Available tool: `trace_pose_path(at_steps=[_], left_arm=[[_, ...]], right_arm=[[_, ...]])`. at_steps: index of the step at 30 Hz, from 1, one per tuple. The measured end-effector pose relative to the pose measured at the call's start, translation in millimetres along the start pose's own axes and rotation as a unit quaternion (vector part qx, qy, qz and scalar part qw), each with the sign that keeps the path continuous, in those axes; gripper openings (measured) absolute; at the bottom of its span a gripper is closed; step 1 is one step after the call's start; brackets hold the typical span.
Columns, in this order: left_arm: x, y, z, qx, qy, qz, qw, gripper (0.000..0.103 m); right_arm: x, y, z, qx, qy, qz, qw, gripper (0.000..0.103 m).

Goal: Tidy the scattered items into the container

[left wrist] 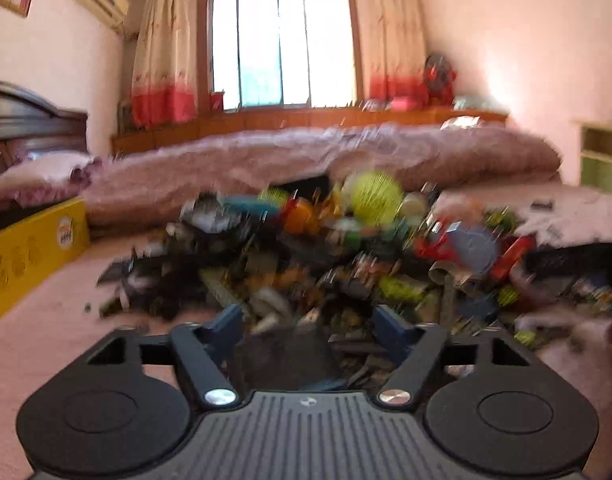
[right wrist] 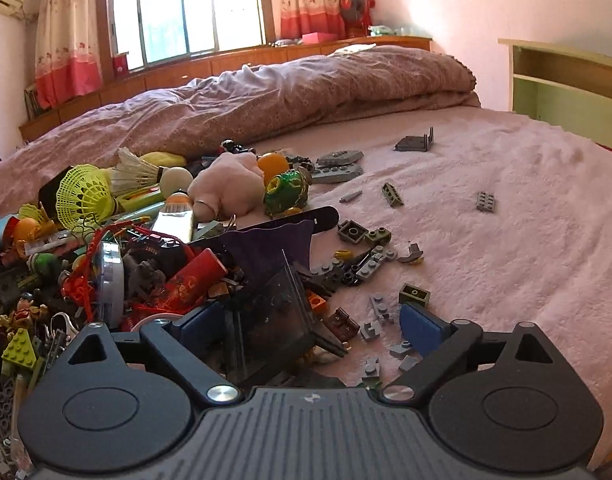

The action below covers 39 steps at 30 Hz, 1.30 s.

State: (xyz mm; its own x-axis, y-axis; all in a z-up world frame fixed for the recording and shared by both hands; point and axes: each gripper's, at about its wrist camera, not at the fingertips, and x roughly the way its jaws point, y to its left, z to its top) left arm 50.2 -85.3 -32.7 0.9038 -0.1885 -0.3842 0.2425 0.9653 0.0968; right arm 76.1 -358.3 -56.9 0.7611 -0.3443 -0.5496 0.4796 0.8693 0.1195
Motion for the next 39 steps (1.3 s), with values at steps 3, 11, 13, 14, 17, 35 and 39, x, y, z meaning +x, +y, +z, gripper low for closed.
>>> trace_pose_path(at_steps=[3,11,13,14,17,35,39], left_arm=[[1.8,0.2,-6.6,-0.001,0.015,0.023,0.9996,0.065],[-1.3,-16.2,-10.3,0.022,0.016,0.060,0.9978,0.077],[-4.9,-18.4,-8.0,0.023,0.005,0.075,0.9969,0.079],[-5.7,-18.2,-6.9,0.023,0.003,0.082,0.9963,0.081],[-2.3,-9.7,-5.3,-0.006,0.016,0.095,0.9953,0.080],[-33.4,0.2,9.8,-0.069,-0.074,-0.027,0.9945,0.063],[-51.0,-14.8,7.8,-0.007,-0.138,-0.020,0.9902,0.063]], right_arm=[[0.0,-0.2,-0.4,0.001,0.001,0.000,1.000,0.097],[0.7,-0.2,-0.1,0.004,0.003,0.004,1.000,0.098],[1.1,-0.4,-0.6,0.003,0.002,0.004,1.000,0.098],[1.2,-0.5,-0.6,0.004,0.002,0.004,1.000,0.098],[1.2,-1.0,-0.7,0.005,0.001,0.005,1.000,0.098],[-42.2,0.5,-18.7,-0.047,-0.094,0.013,0.994,0.100],[-32.7,16.6,-18.7,-0.099,-0.079,0.005,0.992,0.099]])
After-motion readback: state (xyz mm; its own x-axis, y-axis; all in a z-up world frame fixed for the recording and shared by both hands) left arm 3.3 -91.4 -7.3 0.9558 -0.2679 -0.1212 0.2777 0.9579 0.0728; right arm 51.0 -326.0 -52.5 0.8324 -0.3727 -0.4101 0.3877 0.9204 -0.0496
